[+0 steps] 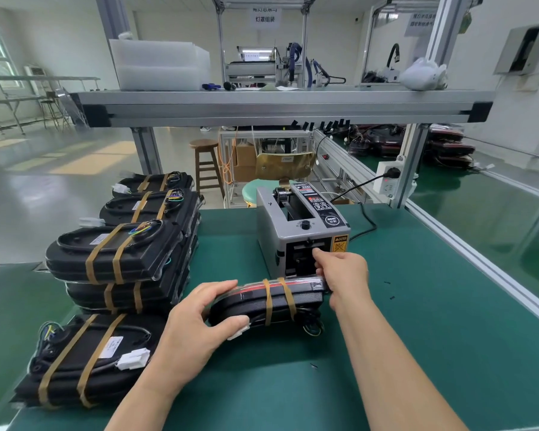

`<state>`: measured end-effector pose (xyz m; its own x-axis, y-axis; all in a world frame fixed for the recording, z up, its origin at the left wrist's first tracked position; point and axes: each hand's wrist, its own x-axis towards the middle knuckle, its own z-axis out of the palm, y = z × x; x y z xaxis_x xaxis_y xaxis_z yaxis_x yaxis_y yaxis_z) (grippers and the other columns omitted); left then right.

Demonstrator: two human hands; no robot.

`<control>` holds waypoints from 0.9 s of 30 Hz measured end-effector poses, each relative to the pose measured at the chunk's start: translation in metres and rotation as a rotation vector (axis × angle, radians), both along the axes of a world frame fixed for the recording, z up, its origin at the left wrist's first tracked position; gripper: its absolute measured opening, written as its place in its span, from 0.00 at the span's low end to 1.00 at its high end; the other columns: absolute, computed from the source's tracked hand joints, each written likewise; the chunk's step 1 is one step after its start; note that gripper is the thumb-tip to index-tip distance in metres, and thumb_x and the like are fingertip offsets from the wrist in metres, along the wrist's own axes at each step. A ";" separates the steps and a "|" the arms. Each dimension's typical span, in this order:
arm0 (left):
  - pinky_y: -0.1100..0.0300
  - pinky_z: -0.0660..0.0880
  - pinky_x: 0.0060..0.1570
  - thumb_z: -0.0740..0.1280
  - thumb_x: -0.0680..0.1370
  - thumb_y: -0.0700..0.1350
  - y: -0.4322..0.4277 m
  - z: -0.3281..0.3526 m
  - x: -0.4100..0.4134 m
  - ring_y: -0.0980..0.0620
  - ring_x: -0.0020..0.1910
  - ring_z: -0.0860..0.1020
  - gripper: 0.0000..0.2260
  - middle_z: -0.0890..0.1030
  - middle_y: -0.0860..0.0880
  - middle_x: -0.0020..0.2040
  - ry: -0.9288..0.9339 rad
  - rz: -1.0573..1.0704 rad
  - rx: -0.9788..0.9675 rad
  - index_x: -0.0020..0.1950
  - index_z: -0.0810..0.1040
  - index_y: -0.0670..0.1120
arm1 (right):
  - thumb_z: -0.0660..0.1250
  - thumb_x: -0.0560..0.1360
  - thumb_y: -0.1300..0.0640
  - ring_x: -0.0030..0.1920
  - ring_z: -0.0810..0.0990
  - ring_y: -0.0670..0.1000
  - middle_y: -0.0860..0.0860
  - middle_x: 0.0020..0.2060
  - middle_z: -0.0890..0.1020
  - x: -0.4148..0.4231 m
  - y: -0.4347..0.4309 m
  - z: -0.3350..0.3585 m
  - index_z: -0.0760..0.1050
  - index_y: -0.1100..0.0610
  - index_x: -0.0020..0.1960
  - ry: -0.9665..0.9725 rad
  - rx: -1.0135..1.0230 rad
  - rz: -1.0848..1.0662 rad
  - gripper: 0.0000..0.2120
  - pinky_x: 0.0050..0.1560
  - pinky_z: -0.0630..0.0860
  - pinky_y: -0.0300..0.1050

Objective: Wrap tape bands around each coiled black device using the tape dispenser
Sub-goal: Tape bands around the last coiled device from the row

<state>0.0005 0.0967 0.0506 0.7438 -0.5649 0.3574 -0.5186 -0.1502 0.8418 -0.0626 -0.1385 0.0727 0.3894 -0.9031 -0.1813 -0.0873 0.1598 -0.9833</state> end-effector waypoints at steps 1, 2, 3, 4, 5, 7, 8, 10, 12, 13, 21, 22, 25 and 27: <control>0.65 0.73 0.59 0.80 0.67 0.42 0.000 -0.001 -0.001 0.61 0.58 0.78 0.23 0.81 0.62 0.55 0.006 0.007 -0.004 0.60 0.81 0.55 | 0.75 0.72 0.58 0.34 0.78 0.48 0.52 0.33 0.82 0.001 0.000 0.000 0.82 0.59 0.43 0.004 0.004 0.003 0.05 0.44 0.79 0.47; 0.68 0.73 0.58 0.80 0.67 0.43 0.000 -0.002 -0.001 0.62 0.58 0.78 0.24 0.81 0.63 0.55 0.011 0.019 -0.005 0.60 0.80 0.56 | 0.75 0.72 0.58 0.34 0.78 0.49 0.52 0.32 0.82 0.002 0.000 0.001 0.82 0.59 0.42 0.008 0.009 0.006 0.04 0.43 0.78 0.47; 0.70 0.72 0.57 0.80 0.67 0.42 -0.001 -0.002 -0.002 0.63 0.59 0.77 0.24 0.81 0.64 0.55 0.021 0.032 -0.007 0.60 0.80 0.57 | 0.75 0.71 0.59 0.33 0.77 0.49 0.52 0.32 0.81 0.003 -0.001 0.002 0.82 0.59 0.41 0.012 0.016 0.008 0.04 0.41 0.77 0.46; 0.70 0.72 0.57 0.80 0.68 0.41 -0.001 -0.003 -0.003 0.63 0.59 0.78 0.25 0.81 0.64 0.55 0.036 0.042 -0.010 0.60 0.79 0.58 | 0.75 0.71 0.60 0.33 0.77 0.49 0.52 0.31 0.81 0.004 -0.001 0.003 0.81 0.58 0.39 0.013 0.027 0.008 0.04 0.40 0.76 0.45; 0.67 0.73 0.59 0.80 0.68 0.40 -0.001 -0.003 -0.003 0.62 0.59 0.78 0.24 0.81 0.64 0.55 0.052 0.047 -0.015 0.60 0.79 0.58 | 0.74 0.71 0.61 0.33 0.76 0.49 0.52 0.30 0.80 0.006 -0.002 0.004 0.80 0.59 0.38 0.011 0.042 0.005 0.04 0.39 0.75 0.45; 0.55 0.75 0.62 0.80 0.68 0.40 -0.001 -0.004 -0.004 0.57 0.57 0.80 0.23 0.82 0.60 0.55 0.082 0.047 -0.018 0.58 0.80 0.56 | 0.73 0.70 0.63 0.33 0.76 0.51 0.52 0.30 0.79 0.007 -0.002 0.004 0.80 0.60 0.39 -0.003 0.082 -0.002 0.03 0.40 0.75 0.45; 0.51 0.75 0.62 0.80 0.68 0.40 -0.001 -0.003 -0.005 0.55 0.56 0.81 0.22 0.82 0.59 0.54 0.091 0.045 -0.020 0.58 0.81 0.55 | 0.73 0.70 0.63 0.34 0.76 0.52 0.52 0.31 0.79 0.007 -0.001 0.003 0.80 0.61 0.41 -0.016 0.097 -0.007 0.02 0.41 0.75 0.46; 0.50 0.76 0.61 0.80 0.67 0.41 0.000 -0.002 -0.006 0.55 0.55 0.81 0.21 0.82 0.58 0.53 0.096 0.037 -0.031 0.57 0.81 0.55 | 0.73 0.71 0.63 0.36 0.76 0.51 0.52 0.33 0.79 0.003 0.001 0.001 0.81 0.62 0.44 -0.055 0.108 -0.021 0.04 0.41 0.75 0.46; 0.54 0.75 0.60 0.80 0.67 0.42 -0.002 -0.001 -0.009 0.56 0.55 0.80 0.21 0.81 0.58 0.53 0.081 0.021 -0.038 0.56 0.80 0.56 | 0.73 0.71 0.63 0.35 0.75 0.50 0.51 0.33 0.79 -0.006 0.004 0.001 0.81 0.61 0.44 -0.131 0.098 -0.037 0.03 0.39 0.74 0.44; 0.57 0.75 0.60 0.79 0.67 0.43 -0.003 0.000 -0.010 0.57 0.56 0.79 0.20 0.81 0.57 0.53 0.071 0.013 -0.043 0.56 0.80 0.55 | 0.74 0.72 0.63 0.36 0.75 0.49 0.51 0.34 0.80 -0.011 0.006 0.002 0.81 0.59 0.43 -0.179 0.091 -0.048 0.02 0.40 0.73 0.42; 0.72 0.69 0.52 0.70 0.71 0.48 -0.024 0.000 -0.026 0.58 0.53 0.77 0.15 0.79 0.55 0.51 0.060 -0.046 -0.062 0.56 0.73 0.51 | 0.76 0.70 0.62 0.55 0.80 0.47 0.46 0.54 0.81 -0.037 0.051 0.025 0.84 0.53 0.32 -0.351 -0.048 0.002 0.09 0.52 0.75 0.39; 0.73 0.69 0.51 0.70 0.71 0.47 -0.026 -0.001 -0.028 0.59 0.52 0.77 0.14 0.79 0.57 0.51 0.070 -0.062 -0.073 0.56 0.73 0.51 | 0.76 0.71 0.61 0.59 0.79 0.48 0.43 0.56 0.79 -0.038 0.060 0.025 0.84 0.51 0.31 -0.347 -0.077 0.019 0.11 0.58 0.75 0.45; 0.74 0.69 0.52 0.71 0.73 0.45 -0.029 -0.002 -0.032 0.60 0.55 0.77 0.16 0.79 0.60 0.52 0.069 -0.078 -0.084 0.59 0.73 0.50 | 0.76 0.71 0.60 0.69 0.72 0.46 0.38 0.59 0.78 -0.039 0.081 0.014 0.84 0.51 0.32 -0.294 -0.203 0.047 0.10 0.70 0.68 0.49; 0.74 0.68 0.57 0.72 0.75 0.42 -0.030 -0.003 -0.033 0.60 0.60 0.76 0.20 0.78 0.57 0.58 0.063 -0.080 -0.076 0.65 0.73 0.51 | 0.75 0.71 0.60 0.72 0.64 0.39 0.37 0.61 0.77 -0.040 0.091 0.005 0.83 0.50 0.31 -0.236 -0.300 0.070 0.11 0.68 0.60 0.31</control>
<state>-0.0329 0.0670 0.0480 0.7202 -0.5960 0.3552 -0.4716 -0.0450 0.8806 -0.1027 -0.0472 0.0781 0.4511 -0.8722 0.1888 0.1465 -0.1363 -0.9798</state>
